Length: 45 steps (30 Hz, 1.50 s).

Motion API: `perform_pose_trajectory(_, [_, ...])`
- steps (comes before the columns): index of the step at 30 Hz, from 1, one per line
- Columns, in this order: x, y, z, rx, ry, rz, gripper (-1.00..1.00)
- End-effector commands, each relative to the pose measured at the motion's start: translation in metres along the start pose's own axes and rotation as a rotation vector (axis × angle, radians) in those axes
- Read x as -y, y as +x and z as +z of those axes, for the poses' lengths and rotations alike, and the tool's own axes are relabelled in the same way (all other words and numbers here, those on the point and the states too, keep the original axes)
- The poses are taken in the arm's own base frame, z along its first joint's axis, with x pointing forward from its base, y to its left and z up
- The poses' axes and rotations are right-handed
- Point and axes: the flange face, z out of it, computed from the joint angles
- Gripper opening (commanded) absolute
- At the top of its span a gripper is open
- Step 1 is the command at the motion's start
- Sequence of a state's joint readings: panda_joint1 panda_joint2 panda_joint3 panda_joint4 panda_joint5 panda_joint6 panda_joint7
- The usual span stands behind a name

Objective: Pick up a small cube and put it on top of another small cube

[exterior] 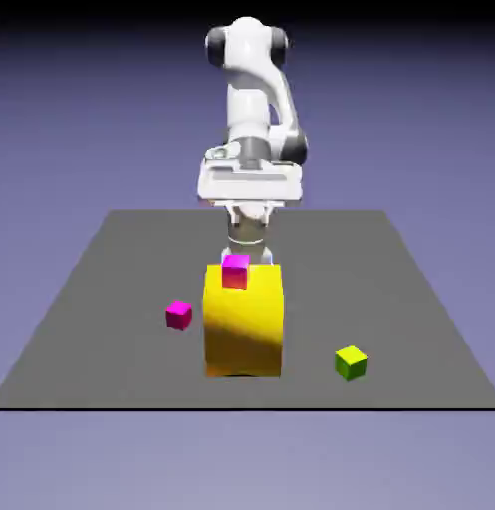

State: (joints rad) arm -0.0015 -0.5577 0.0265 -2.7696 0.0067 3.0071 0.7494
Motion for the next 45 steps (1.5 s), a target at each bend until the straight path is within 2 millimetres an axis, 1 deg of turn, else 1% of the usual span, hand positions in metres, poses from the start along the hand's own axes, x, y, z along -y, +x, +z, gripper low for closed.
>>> perform_pose_trajectory(1, [0.006,-0.008,0.011,0.041,-0.037,-0.03,0.0])
perform_pose_trajectory(6, [0.028,-0.055,0.064,0.239,-0.228,-0.18,0.0])
perform_pose_trajectory(11, [0.039,-0.108,0.107,0.414,-0.423,-0.328,0.0])
perform_pose_trajectory(15, [0.043,-0.152,0.134,0.534,-0.575,-0.448,0.0])
perform_pose_trajectory(20, [0.044,-0.205,0.156,0.656,-0.756,-0.601,0.0])
perform_pose_trajectory(23, [0.033,-0.242,0.166,0.724,-0.878,-0.718,0.0])
perform_pose_trajectory(25, [0.012,-0.271,0.171,0.77,-0.974,-0.828,0.0])
perform_pose_trajectory(28, [-0.02,-0.311,0.173,0.819,-1.108,-1.002,0.0])
perform_pose_trajectory(31, [-0.049,-0.346,0.17,0.841,-1.226,-1.186,0.0])
perform_pose_trajectory(34, [-0.075,-0.375,0.163,0.834,-1.324,-1.376,0.0])
perform_pose_trajectory(38, [-0.104,-0.409,0.152,0.78,-1.418,-1.633,0.0])
perform_pose_trajectory(41, [-0.121,-0.431,0.142,0.705,-1.456,-1.822,0.0])
perform_pose_trajectory(42, [-0.134,-0.436,0.138,0.688,-1.463,-1.889,0.0])
perform_pose_trajectory(43, [-0.139,-0.437,0.136,0.684,-1.464,-1.909,0.0])
perform_pose_trajectory(44, [-0.139,-0.437,0.136,0.684,-1.464,-1.909,0.0])
perform_pose_trajectory(45, [-0.154,-0.43,0.146,0.682,-1.465,-1.908,0.0])
